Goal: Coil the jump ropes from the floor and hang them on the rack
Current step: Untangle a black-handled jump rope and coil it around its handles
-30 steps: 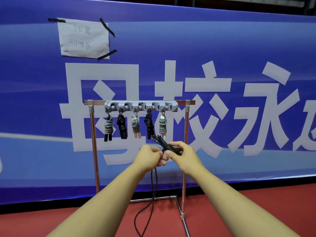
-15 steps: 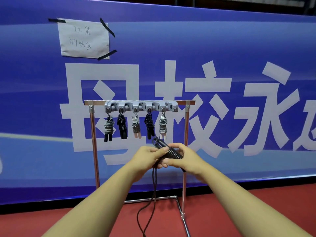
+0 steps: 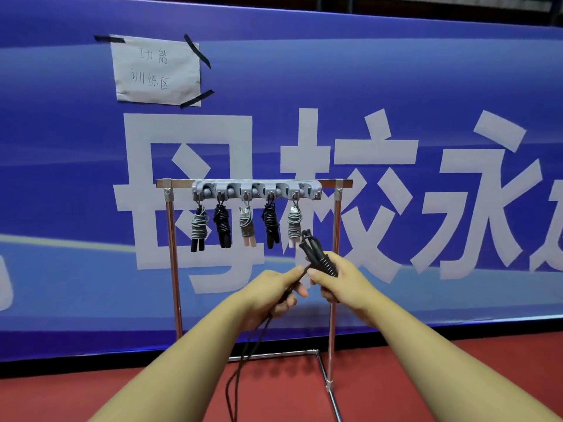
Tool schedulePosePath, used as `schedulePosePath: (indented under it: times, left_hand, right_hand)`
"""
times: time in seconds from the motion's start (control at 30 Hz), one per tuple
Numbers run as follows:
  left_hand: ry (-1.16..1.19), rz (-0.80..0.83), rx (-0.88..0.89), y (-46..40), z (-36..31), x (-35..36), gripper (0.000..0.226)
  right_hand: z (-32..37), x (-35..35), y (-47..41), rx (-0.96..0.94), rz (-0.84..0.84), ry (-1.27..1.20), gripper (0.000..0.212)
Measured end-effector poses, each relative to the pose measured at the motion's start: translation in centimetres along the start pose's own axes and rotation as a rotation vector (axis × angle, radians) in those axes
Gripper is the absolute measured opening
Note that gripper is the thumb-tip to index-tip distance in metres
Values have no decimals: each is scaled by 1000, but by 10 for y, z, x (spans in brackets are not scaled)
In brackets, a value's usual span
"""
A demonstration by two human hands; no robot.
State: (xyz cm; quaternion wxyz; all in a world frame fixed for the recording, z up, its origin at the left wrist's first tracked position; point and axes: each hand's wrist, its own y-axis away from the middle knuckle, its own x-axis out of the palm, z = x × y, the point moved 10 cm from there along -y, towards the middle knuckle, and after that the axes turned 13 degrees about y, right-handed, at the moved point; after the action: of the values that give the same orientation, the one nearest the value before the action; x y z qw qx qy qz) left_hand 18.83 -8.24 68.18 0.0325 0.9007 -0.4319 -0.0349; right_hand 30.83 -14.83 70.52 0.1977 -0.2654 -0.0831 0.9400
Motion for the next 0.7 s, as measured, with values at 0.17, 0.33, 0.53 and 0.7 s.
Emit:
schedulePosePath:
  times: [0.17,0.33,0.53,0.7]
  left_hand:
    - [-69,-45,64,-8,5,-8,46]
    - [38,-67,94,-12,12,-6,39]
    - [-119,-198,127,-13,7,-19,32]
    - [-205,-210,150,-7,-1,-13,34]
  right_hand:
    - [-23,6,4,207,72,-262,32]
    - [-26,6,3,171,64,-161,30]
    - [-25,18,0,107,110,-95,29]
    - [-23,12,-1,62,37,0,17]
